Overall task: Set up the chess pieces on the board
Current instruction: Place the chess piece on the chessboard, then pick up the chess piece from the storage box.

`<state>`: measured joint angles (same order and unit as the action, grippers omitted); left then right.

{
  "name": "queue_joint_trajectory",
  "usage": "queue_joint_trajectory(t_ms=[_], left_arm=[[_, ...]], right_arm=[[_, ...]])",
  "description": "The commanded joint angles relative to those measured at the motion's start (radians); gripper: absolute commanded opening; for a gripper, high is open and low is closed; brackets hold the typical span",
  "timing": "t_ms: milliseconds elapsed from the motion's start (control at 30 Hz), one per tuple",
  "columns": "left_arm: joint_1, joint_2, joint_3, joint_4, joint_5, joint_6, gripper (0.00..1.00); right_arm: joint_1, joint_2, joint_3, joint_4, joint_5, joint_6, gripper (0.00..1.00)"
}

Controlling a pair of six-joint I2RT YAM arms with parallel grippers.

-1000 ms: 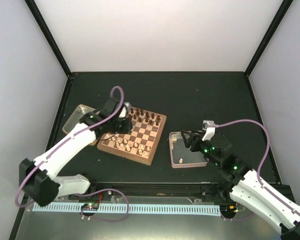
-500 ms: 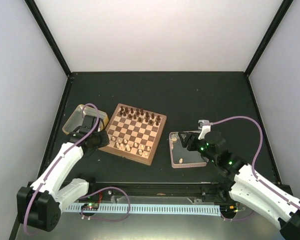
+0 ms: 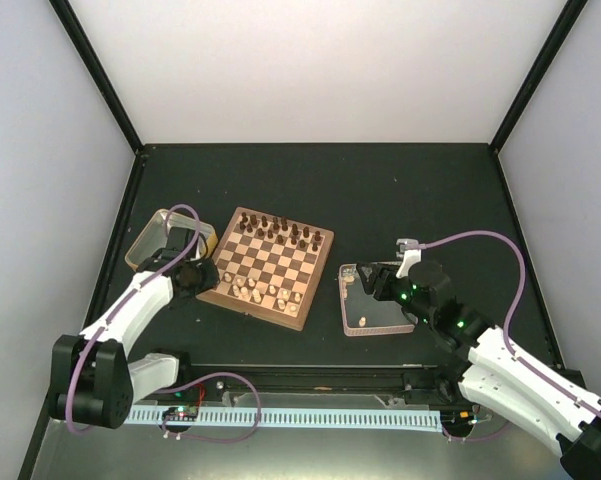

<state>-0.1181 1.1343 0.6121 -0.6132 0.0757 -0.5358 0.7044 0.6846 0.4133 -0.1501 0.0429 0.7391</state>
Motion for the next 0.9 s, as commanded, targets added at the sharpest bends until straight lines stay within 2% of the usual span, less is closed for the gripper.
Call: queue_joint_trajectory(t_ms=[0, 433, 700, 867], left_arm=[[0.012, 0.008, -0.009, 0.043, 0.036, -0.003, 0.04], [0.015, -0.051, 0.009, -0.031, 0.005, -0.006, 0.35], [0.015, -0.128, 0.055, -0.085, 0.009, -0.010, 0.37], [0.014, -0.205, 0.103, -0.109, 0.050, 0.004, 0.38]], right_arm=[[-0.001, 0.008, 0.021, 0.010, 0.002, 0.001, 0.65], [-0.001, 0.022, 0.036, -0.021, 0.014, 0.007, 0.65], [-0.001, 0.060, 0.069, -0.160, 0.127, 0.062, 0.62], [-0.003, 0.199, 0.143, -0.272, 0.178, 0.050, 0.58]])
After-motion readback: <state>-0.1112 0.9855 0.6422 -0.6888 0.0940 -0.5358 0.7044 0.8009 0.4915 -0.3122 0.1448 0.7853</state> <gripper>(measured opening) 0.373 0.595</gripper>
